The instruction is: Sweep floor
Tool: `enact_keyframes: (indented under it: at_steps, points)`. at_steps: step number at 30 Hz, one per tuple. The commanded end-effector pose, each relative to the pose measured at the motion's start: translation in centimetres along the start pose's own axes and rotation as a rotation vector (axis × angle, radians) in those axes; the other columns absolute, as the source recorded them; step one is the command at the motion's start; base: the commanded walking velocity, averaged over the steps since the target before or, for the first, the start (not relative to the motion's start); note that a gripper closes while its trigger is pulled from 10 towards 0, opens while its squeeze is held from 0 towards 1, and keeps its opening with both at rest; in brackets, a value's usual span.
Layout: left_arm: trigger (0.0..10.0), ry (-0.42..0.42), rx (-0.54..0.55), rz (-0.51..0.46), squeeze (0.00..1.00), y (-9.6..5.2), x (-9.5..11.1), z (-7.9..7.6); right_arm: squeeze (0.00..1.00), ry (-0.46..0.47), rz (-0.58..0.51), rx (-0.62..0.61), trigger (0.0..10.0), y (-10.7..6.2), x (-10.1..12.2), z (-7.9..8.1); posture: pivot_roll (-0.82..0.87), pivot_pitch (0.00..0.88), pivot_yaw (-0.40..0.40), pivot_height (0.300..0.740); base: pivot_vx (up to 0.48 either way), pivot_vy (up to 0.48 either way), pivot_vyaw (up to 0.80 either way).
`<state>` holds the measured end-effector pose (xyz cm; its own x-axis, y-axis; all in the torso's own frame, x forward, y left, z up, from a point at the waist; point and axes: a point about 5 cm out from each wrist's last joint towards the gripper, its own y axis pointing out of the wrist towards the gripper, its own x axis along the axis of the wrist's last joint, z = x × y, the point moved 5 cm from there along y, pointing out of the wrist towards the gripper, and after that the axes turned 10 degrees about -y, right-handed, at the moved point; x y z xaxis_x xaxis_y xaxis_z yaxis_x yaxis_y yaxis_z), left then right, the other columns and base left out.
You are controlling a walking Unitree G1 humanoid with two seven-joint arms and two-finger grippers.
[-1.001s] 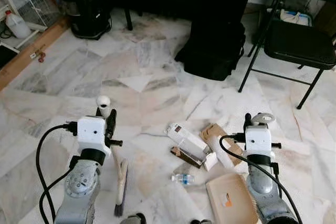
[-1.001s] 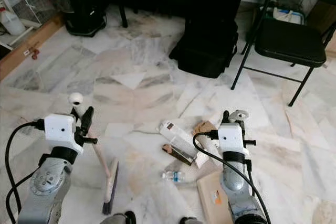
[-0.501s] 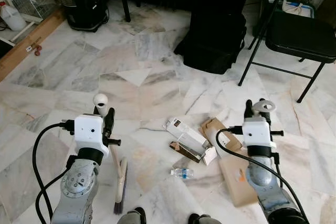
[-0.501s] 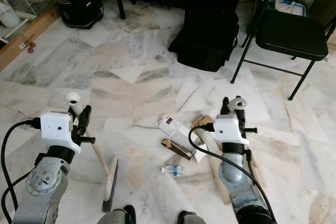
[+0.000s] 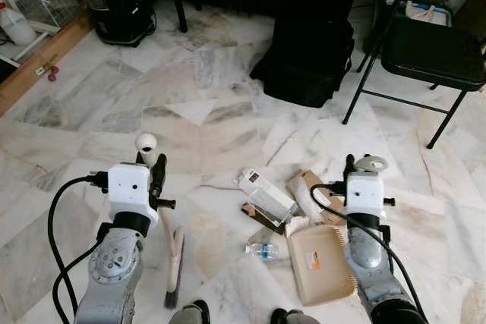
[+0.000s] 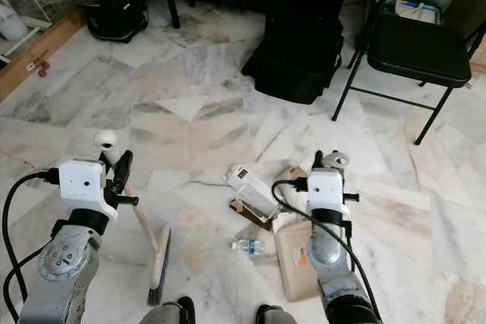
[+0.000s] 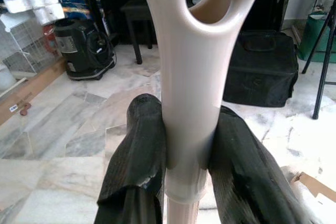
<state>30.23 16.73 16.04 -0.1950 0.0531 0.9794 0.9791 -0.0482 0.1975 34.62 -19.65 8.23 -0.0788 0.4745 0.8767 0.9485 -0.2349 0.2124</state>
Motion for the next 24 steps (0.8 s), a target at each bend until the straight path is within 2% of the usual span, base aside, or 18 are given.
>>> enact_keyframes:
  at_steps: [1,7,11,15,18,24]
  points:
    - [10.0,-0.004,-0.001,-0.021,0.00,-0.1,0.7,0.0,0.00,-0.011,0.082,0.041,10.0,-1.4,-2.0,0.9,0.13,0.223,0.006,0.740,0.000,0.000,0.00]
    - [10.0,-0.009,-0.007,-0.015,0.00,0.1,0.5,-0.2,0.00,-0.058,0.072,0.067,10.0,-1.8,-2.4,0.9,0.12,0.213,0.001,0.740,0.000,0.000,0.00]
    - [10.0,-0.012,-0.029,0.000,0.00,0.4,0.2,-0.5,0.00,-0.035,0.109,0.099,10.0,-2.3,-3.1,1.4,0.12,0.202,0.000,0.740,0.000,0.000,0.00]
    - [10.0,-0.007,-0.050,0.037,0.00,0.7,-0.6,-0.6,0.00,0.031,0.176,0.108,10.0,-2.7,-4.0,1.7,0.11,0.185,-0.003,0.740,0.000,0.000,0.00]
    - [10.0,-0.022,-0.067,0.121,0.00,0.8,-2.1,-0.8,0.00,0.035,0.190,0.110,10.0,-3.1,-4.3,1.9,0.10,0.163,-0.007,0.740,0.000,0.000,0.00]
    - [10.0,-0.045,-0.058,0.152,0.00,1.2,-2.7,-0.3,0.00,0.039,0.189,0.102,10.0,-3.3,-4.3,1.8,0.10,0.149,-0.009,0.740,0.000,0.000,0.00]
